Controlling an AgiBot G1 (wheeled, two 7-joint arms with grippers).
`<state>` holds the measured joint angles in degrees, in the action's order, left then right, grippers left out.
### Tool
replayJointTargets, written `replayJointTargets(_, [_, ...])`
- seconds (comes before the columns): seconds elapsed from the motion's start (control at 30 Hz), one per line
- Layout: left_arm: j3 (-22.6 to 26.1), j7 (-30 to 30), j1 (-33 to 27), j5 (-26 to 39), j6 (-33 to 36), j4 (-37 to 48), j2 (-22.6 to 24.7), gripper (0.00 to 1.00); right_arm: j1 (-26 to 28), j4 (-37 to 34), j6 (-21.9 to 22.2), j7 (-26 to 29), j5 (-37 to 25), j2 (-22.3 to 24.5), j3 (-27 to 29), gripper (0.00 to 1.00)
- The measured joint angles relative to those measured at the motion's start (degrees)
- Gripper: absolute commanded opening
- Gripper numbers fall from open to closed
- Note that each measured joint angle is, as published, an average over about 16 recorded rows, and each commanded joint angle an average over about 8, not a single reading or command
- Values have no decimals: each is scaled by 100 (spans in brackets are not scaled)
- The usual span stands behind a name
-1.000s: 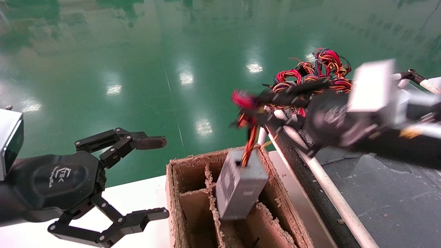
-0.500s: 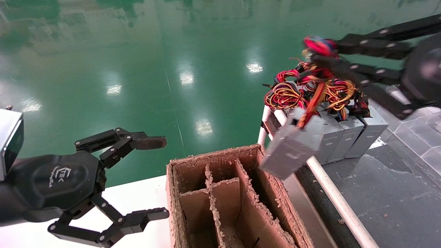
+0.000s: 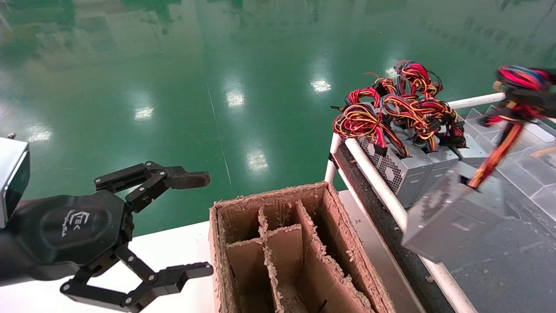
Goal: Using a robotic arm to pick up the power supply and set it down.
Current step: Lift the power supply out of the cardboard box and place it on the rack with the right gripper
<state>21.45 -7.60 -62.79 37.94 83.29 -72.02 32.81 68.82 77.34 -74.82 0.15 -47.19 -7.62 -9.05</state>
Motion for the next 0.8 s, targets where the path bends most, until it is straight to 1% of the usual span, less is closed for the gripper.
replayJointTargets(0.2, [0, 0, 0, 0, 0, 0, 0, 100, -298, -63, -203, -4, 122, 592, -35, 0])
replayJointTargets(0.43, [0, 0, 0, 0, 0, 0, 0, 100, -495, -172, -391, -56, 196, 1105, -377, 0])
replayJointTargets(0.63, [1, 0, 0, 0, 0, 0, 0, 100, -493, -259, -329, -208, 318, 1357, -849, 0])
replayJointTargets(0.8, [1, 0, 0, 0, 0, 0, 0, 100, -432, -299, -137, -411, 536, 1455, -1311, 0])
